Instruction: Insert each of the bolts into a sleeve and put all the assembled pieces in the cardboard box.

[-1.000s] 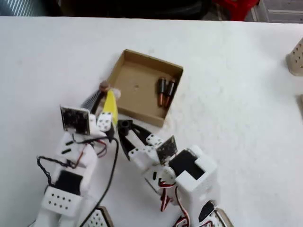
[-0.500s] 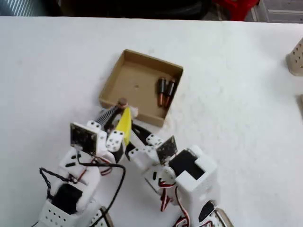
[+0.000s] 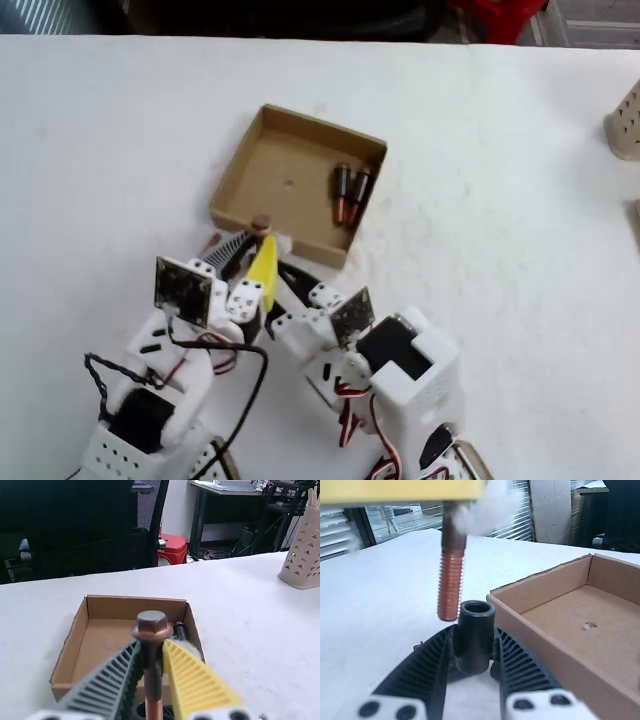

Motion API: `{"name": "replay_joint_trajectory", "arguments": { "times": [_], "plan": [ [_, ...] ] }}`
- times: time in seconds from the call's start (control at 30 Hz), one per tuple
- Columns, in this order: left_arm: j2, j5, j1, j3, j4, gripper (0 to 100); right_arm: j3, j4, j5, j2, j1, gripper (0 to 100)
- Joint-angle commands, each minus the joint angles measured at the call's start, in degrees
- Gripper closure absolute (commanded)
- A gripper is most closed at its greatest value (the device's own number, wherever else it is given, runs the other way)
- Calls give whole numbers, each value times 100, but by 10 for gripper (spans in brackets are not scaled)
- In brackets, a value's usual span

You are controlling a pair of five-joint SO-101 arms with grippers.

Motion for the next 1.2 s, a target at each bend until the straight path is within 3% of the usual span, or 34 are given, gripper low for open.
{"name": "replay_joint_trajectory", "arguments": {
  "times": [0.0,0.2,0.37,1.17],
  "plan": [
    [-119,35,31,-290,-53,978,-9,31,53,-13,-48,983],
    [-119,18,13,475,-1187,978,18,31,62,-13,-57,983],
    [-119,35,-382,554,-1591,978,79,31,79,-13,-57,983],
    [-119,44,-295,703,-985,978,185,22,44,-75,-127,983]
  ]
}}
